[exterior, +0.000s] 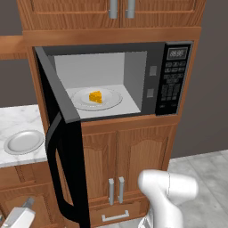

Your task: Pick the cheese from the counter and place it in the microwave. Then turn on the microwave.

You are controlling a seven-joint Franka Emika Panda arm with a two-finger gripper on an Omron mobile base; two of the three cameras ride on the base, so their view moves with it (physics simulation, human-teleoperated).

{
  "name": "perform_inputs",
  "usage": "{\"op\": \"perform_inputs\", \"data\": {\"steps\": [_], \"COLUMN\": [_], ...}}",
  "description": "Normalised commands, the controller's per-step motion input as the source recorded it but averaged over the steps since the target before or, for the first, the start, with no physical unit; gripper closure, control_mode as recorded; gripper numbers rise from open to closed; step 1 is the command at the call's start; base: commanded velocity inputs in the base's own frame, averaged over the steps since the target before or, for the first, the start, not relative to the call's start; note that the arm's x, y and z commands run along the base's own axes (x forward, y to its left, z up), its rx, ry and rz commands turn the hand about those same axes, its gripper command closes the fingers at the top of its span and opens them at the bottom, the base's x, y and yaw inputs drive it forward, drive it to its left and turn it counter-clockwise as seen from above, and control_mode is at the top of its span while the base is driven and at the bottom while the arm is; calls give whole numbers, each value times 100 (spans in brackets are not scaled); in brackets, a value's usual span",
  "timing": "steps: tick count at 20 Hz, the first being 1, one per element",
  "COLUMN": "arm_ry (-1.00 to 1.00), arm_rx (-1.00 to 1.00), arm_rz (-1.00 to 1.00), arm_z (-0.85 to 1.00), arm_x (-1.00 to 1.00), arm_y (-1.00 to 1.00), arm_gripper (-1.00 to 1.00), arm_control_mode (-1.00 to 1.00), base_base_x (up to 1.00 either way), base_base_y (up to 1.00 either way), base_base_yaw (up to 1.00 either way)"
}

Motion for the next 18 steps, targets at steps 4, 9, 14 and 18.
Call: {"op": "perform_inputs", "data": {"steps": [4,9,14,18], "arm_ry": [0,0,2,1], "arm_rx": [0,0,0,0], "arm_rz": [-2,-2,-1,-1], "arm_z": [3,1,0,5], "arm_x": [0,0,0,0], "arm_y": [-13,-16,-16,-15], "arm_gripper": [100,100,100,100], "arm_control_mode": [-100,-100,-100,-100], "base_base_x": [0,0,0,0], "base_base_y": [0,0,0,0], "base_base_yaw": [0,0,0,0]}}
